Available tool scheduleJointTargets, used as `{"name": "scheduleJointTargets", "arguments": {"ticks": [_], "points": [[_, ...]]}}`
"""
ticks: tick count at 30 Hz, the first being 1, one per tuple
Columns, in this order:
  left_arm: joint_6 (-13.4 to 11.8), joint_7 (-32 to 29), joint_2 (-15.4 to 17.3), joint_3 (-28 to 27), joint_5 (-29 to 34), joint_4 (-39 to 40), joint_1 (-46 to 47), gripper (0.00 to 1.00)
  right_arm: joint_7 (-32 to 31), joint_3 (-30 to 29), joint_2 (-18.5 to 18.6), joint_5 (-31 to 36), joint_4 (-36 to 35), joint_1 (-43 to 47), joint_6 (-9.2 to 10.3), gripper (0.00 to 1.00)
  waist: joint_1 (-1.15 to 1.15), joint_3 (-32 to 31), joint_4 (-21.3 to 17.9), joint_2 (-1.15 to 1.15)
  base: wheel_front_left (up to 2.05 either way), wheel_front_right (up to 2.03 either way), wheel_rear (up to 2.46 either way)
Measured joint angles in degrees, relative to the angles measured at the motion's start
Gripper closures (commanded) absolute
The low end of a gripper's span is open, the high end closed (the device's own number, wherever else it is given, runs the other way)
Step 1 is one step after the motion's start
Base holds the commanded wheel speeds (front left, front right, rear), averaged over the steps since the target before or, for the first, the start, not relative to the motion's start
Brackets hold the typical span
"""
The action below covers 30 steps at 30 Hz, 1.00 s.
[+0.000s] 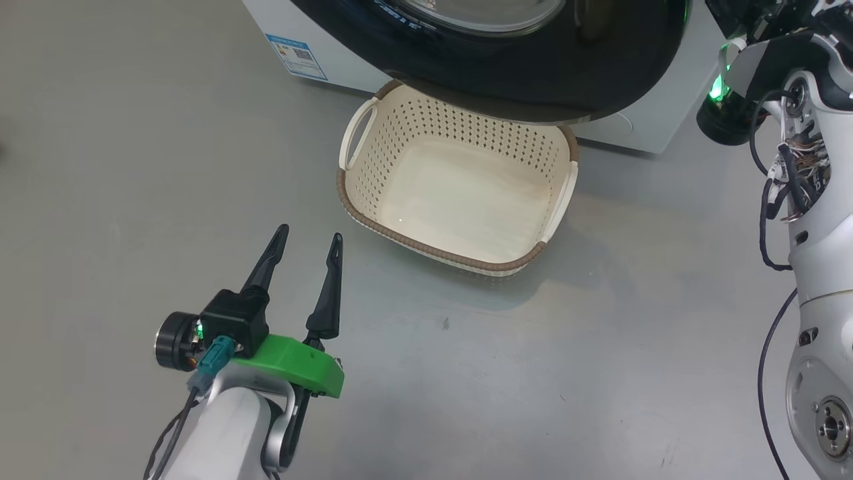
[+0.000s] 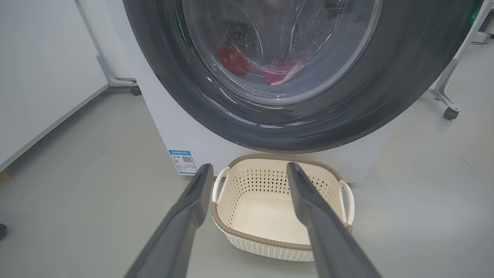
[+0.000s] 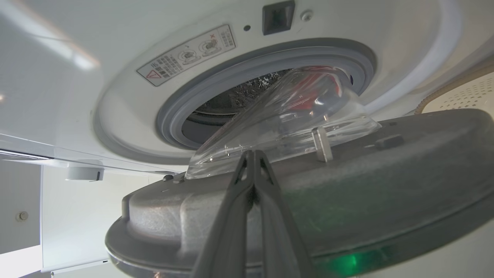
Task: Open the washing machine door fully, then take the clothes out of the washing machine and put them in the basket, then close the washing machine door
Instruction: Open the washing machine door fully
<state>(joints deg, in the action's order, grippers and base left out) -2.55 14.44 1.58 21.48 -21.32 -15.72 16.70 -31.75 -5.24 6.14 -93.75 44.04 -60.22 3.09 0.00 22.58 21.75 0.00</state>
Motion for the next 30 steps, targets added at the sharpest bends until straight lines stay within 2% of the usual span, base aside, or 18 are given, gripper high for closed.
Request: {"name": "scheduleJointTargets", "arguments": {"ticks": [30], "points": [[0.09, 0.0, 0.02, -0.68, 1.68, -0.46, -1.41, 0.0, -8.68, 4.74, -0.98, -1.03, 0.32, 5.37, 0.11, 1.0, 0.0, -3.71, -1.71, 0.0, 0.0, 0.0, 0.0]]}}
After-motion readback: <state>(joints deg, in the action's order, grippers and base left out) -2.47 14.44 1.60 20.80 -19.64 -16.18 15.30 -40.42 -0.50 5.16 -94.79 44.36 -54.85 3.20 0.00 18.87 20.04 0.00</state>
